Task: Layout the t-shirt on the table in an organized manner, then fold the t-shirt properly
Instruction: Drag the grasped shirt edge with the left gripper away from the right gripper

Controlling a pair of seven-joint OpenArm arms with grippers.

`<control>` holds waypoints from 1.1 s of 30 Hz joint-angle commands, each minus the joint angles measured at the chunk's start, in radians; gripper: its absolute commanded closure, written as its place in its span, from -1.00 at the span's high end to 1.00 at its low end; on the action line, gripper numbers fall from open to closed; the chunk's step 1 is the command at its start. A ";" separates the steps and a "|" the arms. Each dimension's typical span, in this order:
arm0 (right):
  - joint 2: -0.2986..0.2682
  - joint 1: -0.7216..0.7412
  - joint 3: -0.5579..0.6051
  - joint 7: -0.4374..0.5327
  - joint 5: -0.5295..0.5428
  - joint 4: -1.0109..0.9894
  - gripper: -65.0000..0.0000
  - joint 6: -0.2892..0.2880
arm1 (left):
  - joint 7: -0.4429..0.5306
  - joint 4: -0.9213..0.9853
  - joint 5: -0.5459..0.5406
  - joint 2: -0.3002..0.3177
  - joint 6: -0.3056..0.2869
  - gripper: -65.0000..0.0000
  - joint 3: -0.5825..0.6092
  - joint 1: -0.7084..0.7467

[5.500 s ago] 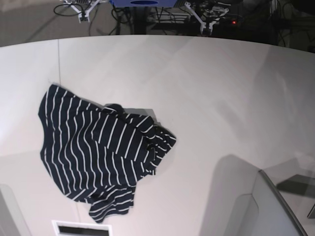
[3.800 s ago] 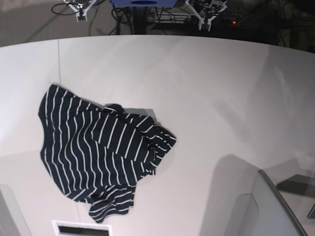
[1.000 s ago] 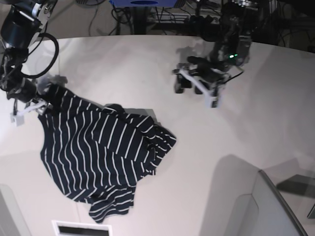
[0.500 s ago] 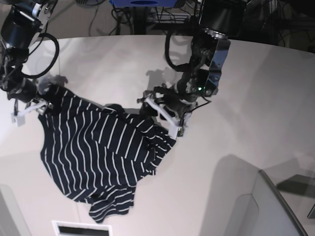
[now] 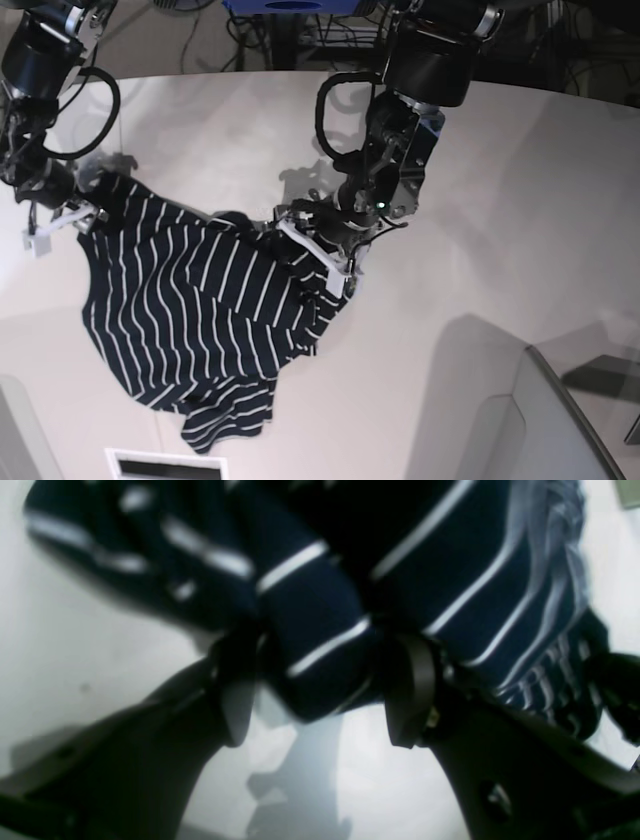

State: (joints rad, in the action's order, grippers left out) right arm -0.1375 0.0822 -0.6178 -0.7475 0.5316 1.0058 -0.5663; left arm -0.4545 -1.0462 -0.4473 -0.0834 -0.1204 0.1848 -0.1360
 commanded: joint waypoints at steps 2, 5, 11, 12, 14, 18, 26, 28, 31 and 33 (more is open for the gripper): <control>-0.018 0.012 0.000 0.010 0.009 0.012 0.15 -0.008 | 0.013 0.007 -0.008 -0.008 -0.009 0.03 0.000 -0.021; -0.018 0.012 0.000 0.010 0.009 0.012 0.15 -0.008 | 0.018 0.022 -0.008 -0.009 -0.009 -0.72 -0.001 -0.023; -0.018 0.012 0.000 0.007 0.009 0.012 -0.13 -0.008 | 0.006 -0.016 -0.006 0.010 -0.009 -1.00 -0.009 -0.024; -0.018 0.012 0.000 0.007 0.009 0.015 -0.33 -0.008 | -0.010 -0.042 -0.006 0.026 -0.009 -1.00 -0.009 -0.018; -0.020 0.012 0.000 0.006 0.009 0.017 -0.88 -0.008 | -0.062 -0.105 -0.006 0.055 -0.009 -1.00 -0.008 -0.012; -0.020 0.012 0.000 0.004 0.009 0.018 -0.92 -0.008 | -0.148 -0.225 -0.005 0.126 -0.009 -1.00 -0.009 0.008; -0.018 0.012 0.000 -0.100 0.014 0.196 -1.00 -0.008 | -0.341 -0.412 0.002 0.208 -0.005 -1.00 -0.009 0.008; -0.018 0.012 0.000 -0.146 0.014 0.284 -1.00 -0.008 | -0.379 -0.455 0.003 0.221 -0.005 -1.00 -0.009 0.008; -0.018 0.014 0.000 -0.214 0.009 0.390 -1.00 -0.005 | -0.435 -0.490 0.003 0.241 -0.003 -1.00 -0.009 -0.006; -0.018 0.018 0.000 -0.254 0.009 0.442 -1.00 -0.005 | -0.465 -0.513 0.018 0.242 -0.003 -1.00 -0.009 -0.029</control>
State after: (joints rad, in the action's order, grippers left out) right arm -0.1402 0.0830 -0.6155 -1.0237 0.5205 1.4292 -0.5652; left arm -0.9512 -1.5322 -0.4156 0.1600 -0.1192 0.1776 -0.1368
